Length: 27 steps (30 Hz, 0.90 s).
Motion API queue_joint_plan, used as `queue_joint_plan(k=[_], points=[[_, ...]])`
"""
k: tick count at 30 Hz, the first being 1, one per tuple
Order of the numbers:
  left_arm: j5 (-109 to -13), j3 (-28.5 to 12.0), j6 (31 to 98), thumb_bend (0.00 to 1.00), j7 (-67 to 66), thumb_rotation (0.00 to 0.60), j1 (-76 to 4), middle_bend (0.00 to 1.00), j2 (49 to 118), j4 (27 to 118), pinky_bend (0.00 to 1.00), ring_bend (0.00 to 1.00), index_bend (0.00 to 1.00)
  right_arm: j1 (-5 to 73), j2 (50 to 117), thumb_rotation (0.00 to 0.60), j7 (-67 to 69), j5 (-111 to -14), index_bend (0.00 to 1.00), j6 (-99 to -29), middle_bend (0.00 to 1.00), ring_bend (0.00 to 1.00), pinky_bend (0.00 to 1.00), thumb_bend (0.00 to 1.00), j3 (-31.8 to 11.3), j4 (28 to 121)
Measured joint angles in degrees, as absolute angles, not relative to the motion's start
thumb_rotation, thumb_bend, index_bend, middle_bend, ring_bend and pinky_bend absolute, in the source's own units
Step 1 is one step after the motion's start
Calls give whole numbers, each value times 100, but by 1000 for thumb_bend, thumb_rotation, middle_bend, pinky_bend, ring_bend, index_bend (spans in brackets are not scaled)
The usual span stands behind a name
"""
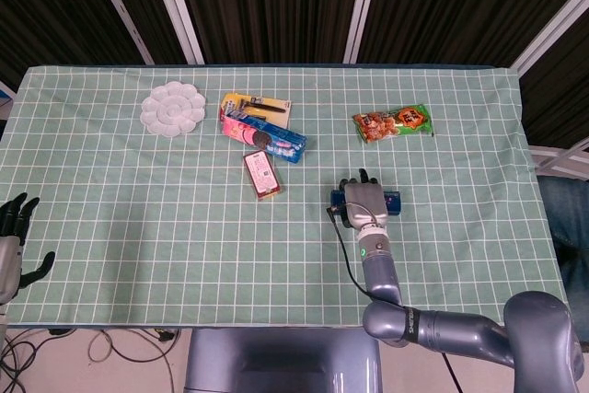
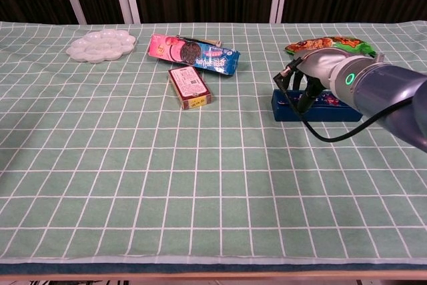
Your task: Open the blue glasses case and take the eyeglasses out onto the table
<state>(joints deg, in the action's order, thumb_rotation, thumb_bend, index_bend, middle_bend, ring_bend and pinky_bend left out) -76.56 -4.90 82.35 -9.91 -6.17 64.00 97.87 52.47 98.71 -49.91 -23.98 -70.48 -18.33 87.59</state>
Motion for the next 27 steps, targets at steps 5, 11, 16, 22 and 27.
queue_joint_plan(k=[5, 11, 16, 22, 27], points=[[-7649, -488, 8226, 295, -996, 600, -621, 0, 6396, 9794, 0, 0, 54, 5287, 9815, 600, -5114, -2324, 364, -7012, 334, 91, 214, 535, -1841, 8823], [-7641, -490, 8221, 295, -991, 600, -623, 0, 6389, 9798, 0, 0, 54, 5388, 9713, 600, -5347, -2076, 365, -6997, 335, 91, 214, 535, -1894, 8947], [-7642, -486, 8219, 295, -992, 600, -624, 0, 6389, 9797, 0, 0, 54, 5448, 9654, 600, -5455, -1926, 366, -6983, 336, 91, 214, 536, -1923, 9006], [-7634, -487, 8214, 296, -995, 600, -626, 0, 6386, 9801, 0, 0, 54, 5550, 9577, 600, -5587, -1758, 376, -6954, 316, 91, 214, 537, -1971, 9068], [-7618, -479, 8192, 296, -1014, 600, -631, 0, 6377, 9815, 0, 0, 54, 5665, 9502, 600, -5793, -1507, 378, -6893, 290, 91, 214, 538, -1990, 9102]])
